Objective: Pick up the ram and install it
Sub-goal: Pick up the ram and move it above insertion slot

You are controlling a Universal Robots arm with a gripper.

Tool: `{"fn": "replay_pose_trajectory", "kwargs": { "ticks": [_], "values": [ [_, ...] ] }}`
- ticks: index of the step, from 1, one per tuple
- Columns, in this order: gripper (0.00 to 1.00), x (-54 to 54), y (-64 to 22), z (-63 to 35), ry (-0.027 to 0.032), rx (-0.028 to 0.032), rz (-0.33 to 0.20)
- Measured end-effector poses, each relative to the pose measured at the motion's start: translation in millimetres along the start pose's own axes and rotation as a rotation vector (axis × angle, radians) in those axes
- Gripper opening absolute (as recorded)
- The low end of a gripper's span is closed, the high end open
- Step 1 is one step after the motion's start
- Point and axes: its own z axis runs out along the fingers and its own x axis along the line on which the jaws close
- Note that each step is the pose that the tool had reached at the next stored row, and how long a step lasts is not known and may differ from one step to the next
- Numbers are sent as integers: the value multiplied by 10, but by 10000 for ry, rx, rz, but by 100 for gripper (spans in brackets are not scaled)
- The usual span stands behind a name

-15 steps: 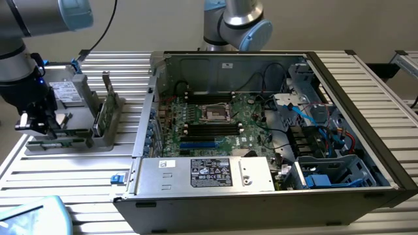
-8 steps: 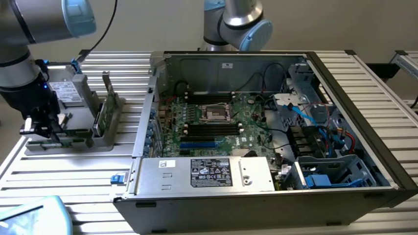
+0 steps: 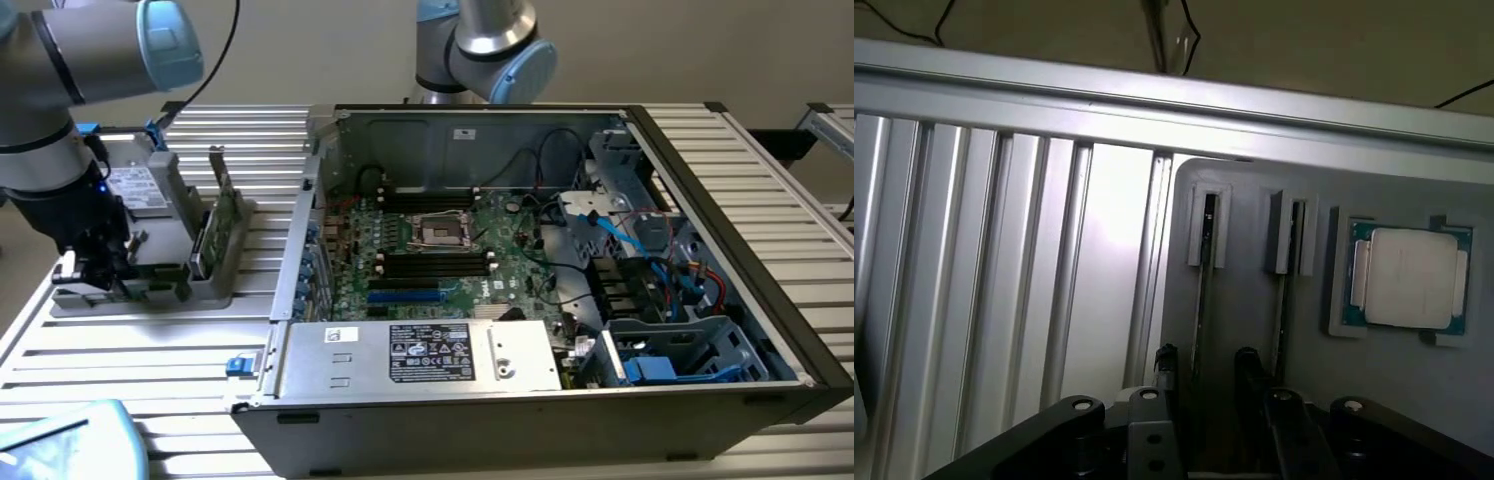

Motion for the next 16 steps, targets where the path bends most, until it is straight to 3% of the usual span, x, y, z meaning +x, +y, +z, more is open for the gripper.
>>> {"fn": "replay_pose_trajectory", "kwargs": {
  "ticks": [9, 16],
  "values": [
    [37, 6, -30, 101, -3, -23, -3],
    [37, 9, -51, 104, -8, -66, -5]
  ]
}}
